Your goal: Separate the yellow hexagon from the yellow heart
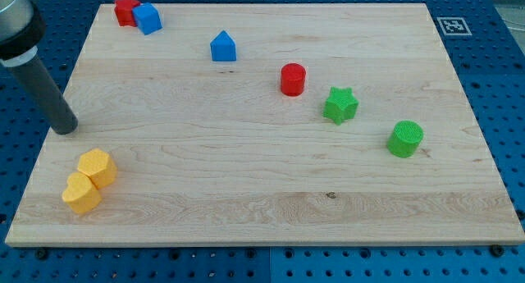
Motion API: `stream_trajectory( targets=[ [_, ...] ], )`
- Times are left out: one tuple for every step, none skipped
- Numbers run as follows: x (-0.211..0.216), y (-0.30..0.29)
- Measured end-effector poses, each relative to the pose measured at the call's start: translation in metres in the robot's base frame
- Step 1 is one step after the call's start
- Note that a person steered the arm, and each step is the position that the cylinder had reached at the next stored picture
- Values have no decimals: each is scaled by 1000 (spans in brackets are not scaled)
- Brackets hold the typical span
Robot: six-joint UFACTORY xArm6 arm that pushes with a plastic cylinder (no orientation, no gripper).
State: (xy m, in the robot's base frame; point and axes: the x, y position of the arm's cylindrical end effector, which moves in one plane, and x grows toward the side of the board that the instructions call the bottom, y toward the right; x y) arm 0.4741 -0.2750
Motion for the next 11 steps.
stream_trajectory(
  targets=[
    [17,0],
    [32,0],
    [44,17],
    [47,39],
    [47,61],
    [47,76],
    [53,78],
    [55,78],
    [67,78],
    [77,78],
    [81,78]
  ],
)
